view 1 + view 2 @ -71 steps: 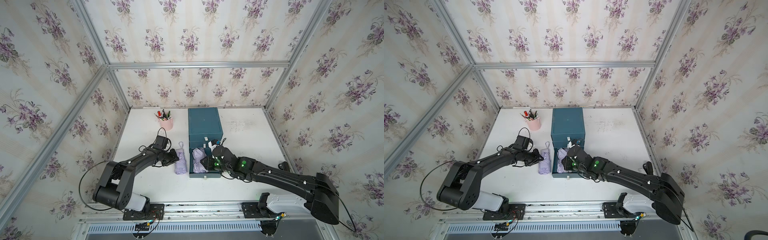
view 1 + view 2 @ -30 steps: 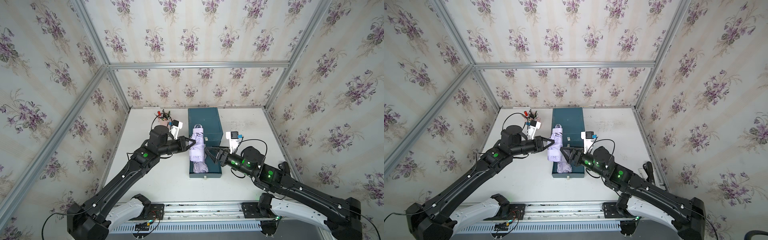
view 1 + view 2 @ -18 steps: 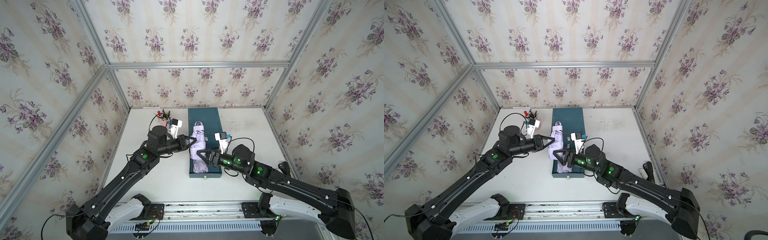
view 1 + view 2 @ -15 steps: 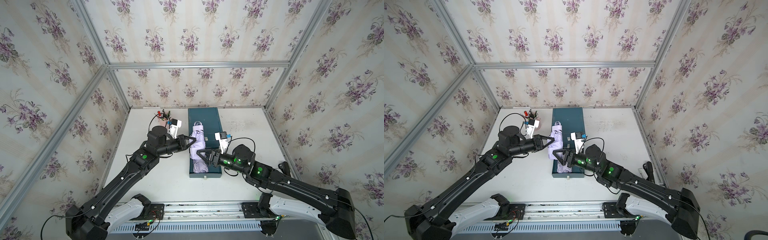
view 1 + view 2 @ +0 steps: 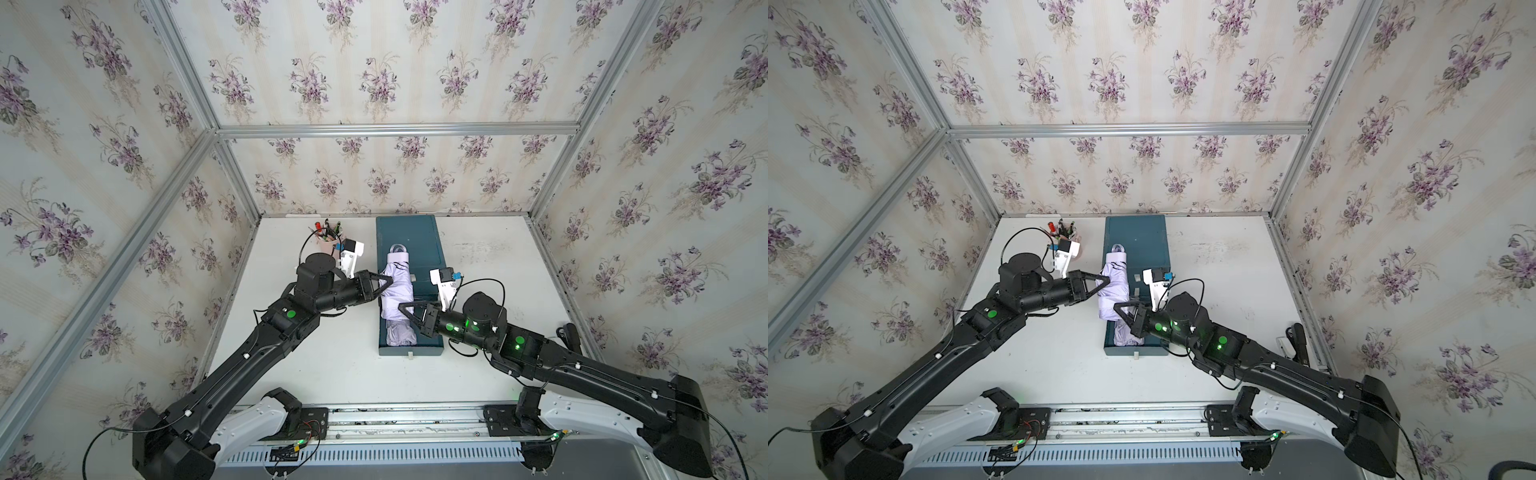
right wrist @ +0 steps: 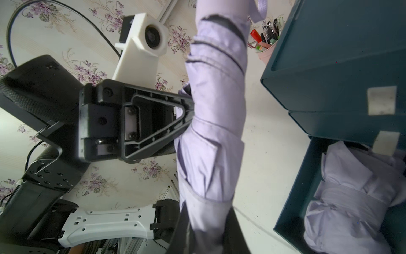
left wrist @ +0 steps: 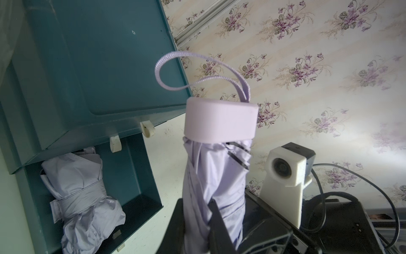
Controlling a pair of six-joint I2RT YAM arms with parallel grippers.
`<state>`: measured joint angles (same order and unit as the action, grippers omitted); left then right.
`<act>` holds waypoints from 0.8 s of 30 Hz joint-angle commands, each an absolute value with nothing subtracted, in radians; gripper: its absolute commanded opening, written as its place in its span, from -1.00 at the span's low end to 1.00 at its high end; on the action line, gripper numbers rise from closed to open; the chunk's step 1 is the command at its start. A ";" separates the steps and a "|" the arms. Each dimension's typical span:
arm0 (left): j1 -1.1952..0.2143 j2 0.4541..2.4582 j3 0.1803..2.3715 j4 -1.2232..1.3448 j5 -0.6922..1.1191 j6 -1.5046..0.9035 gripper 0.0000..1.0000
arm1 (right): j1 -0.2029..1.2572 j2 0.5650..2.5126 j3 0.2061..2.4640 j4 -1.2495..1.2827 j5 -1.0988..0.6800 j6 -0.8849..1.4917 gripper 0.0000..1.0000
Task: Place the umbrella in the drawer by color
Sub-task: Pick up the umbrella from the center of the board, then place the umbrella in the drawer.
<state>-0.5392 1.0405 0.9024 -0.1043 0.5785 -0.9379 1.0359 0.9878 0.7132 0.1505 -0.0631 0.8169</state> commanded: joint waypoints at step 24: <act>-0.528 1.405 1.313 -0.621 0.205 -0.483 0.80 | 0.951 0.836 0.706 -0.432 -0.408 1.034 -1.00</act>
